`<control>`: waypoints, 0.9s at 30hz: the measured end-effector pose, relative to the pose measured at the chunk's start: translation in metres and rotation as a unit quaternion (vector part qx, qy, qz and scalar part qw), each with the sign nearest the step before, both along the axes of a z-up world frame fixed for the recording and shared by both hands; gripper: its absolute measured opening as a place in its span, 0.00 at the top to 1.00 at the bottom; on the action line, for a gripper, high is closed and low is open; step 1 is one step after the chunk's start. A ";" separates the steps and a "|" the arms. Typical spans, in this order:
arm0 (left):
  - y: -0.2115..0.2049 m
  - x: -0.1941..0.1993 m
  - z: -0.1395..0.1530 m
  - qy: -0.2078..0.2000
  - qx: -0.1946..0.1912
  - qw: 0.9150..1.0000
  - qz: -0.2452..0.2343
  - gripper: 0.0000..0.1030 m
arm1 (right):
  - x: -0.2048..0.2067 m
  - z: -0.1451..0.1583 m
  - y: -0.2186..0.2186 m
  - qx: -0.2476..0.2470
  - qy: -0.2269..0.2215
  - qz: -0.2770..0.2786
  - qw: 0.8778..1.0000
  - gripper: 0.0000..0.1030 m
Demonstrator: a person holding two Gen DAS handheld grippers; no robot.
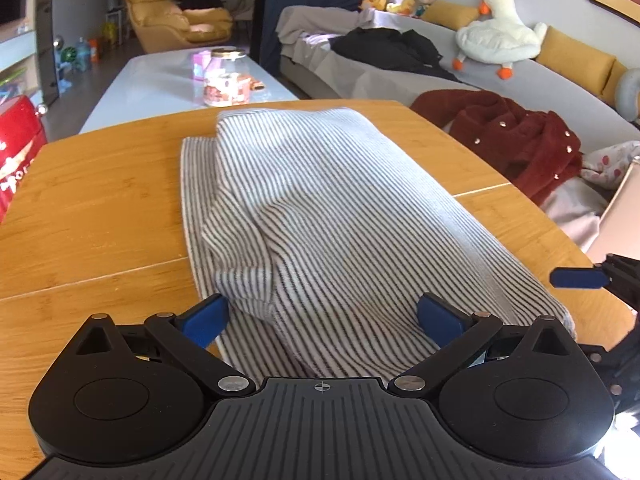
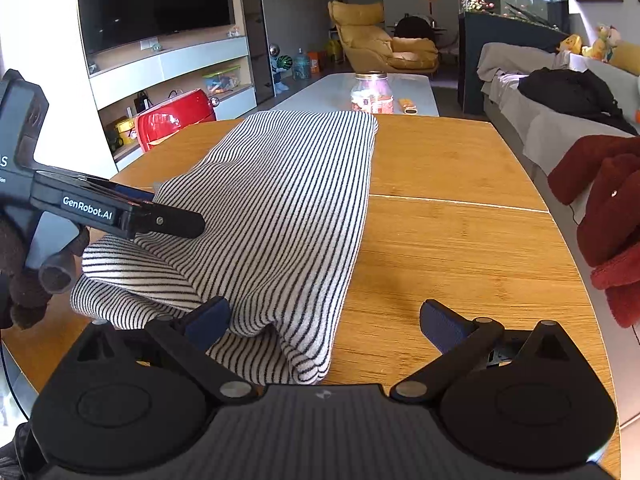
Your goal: Fold clothes
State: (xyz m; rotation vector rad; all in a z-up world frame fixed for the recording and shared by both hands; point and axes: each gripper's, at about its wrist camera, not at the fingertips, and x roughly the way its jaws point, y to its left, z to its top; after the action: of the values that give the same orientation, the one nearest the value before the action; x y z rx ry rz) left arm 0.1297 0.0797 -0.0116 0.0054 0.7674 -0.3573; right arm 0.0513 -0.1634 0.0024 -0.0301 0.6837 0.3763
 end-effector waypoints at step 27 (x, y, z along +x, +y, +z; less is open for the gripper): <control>-0.015 -0.084 -0.006 -0.012 0.052 0.998 -0.030 0.00 | -0.008 0.040 -0.009 0.007 -0.068 0.005 0.998 0.02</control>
State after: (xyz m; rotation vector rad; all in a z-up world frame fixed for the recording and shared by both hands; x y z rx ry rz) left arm 0.0456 0.0652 -0.0173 0.1303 0.7616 -0.3728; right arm 0.0428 -0.1720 0.0420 -0.0461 0.5458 0.3850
